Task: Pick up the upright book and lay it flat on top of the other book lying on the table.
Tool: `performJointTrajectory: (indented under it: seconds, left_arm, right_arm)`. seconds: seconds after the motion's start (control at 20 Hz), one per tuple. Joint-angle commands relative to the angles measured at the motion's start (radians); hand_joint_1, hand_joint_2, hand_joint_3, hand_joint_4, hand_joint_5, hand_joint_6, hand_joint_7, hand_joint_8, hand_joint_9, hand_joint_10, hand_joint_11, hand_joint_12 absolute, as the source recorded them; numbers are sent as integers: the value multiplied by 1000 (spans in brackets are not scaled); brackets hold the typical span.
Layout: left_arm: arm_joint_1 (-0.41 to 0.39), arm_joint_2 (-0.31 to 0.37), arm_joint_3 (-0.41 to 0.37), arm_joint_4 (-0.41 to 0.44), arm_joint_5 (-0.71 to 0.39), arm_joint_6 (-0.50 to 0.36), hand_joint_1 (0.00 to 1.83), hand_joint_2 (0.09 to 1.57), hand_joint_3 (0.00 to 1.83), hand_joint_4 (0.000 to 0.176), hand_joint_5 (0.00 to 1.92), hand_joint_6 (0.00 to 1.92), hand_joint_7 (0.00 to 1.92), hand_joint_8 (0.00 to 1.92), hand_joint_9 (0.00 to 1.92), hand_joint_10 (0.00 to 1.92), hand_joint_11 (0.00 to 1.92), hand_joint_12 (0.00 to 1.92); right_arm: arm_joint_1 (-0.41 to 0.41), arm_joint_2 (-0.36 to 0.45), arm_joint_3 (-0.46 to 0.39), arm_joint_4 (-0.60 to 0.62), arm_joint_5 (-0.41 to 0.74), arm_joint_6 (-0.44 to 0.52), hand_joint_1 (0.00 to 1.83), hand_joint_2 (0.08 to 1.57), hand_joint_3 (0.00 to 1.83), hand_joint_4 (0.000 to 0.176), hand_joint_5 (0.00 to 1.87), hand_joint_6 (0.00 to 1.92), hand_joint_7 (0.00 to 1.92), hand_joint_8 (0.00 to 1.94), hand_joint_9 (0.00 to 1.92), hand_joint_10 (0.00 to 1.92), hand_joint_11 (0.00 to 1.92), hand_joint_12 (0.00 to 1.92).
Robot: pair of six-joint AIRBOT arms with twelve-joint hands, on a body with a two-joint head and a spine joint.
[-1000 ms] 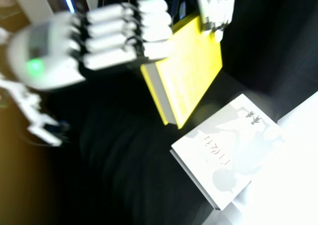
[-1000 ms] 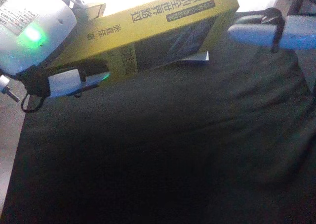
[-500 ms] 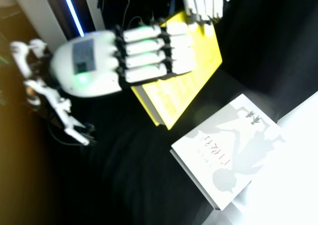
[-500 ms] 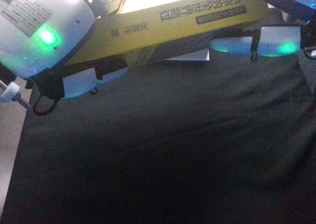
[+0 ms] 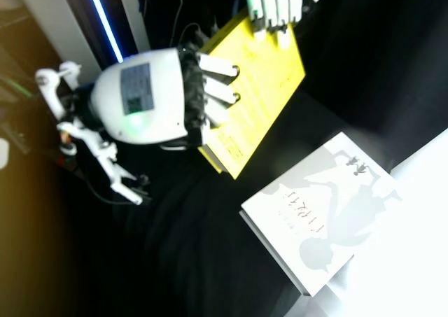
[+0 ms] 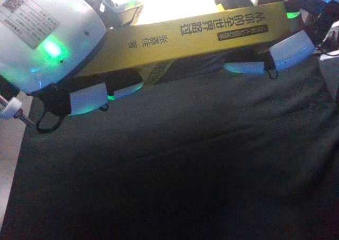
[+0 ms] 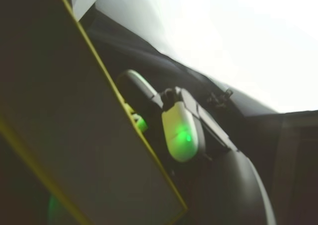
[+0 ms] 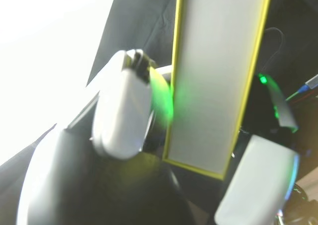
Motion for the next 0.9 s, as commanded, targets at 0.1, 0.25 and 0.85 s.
performJointTrajectory:
  seconds: [0.1, 0.25, 0.85]
  left_arm:
    - [0, 15, -11, 23, -230, 2, 1063, 1313, 20, 0, 556, 1564, 727, 1657, 695, 1724, 650, 1882]
    - [7, 20, -13, 18, -234, 2, 944, 1310, 0, 0, 184, 1365, 329, 1280, 327, 1226, 158, 1422]
    - [129, 101, -52, -87, -350, 2, 422, 1126, 0, 175, 0, 0, 0, 0, 0, 0, 0, 0]
  right_arm:
    - [9, 5, -4, 28, 89, 9, 1593, 767, 887, 176, 1568, 1921, 1753, 1941, 1846, 1921, 1869, 1921]
    - [9, 13, -4, 38, 97, 9, 1614, 726, 989, 176, 1604, 1921, 1789, 1941, 1871, 1921, 1891, 1921]
    - [9, 82, -29, 80, 167, 8, 1663, 601, 1127, 176, 1529, 1921, 1733, 1941, 1852, 1921, 1896, 1921]
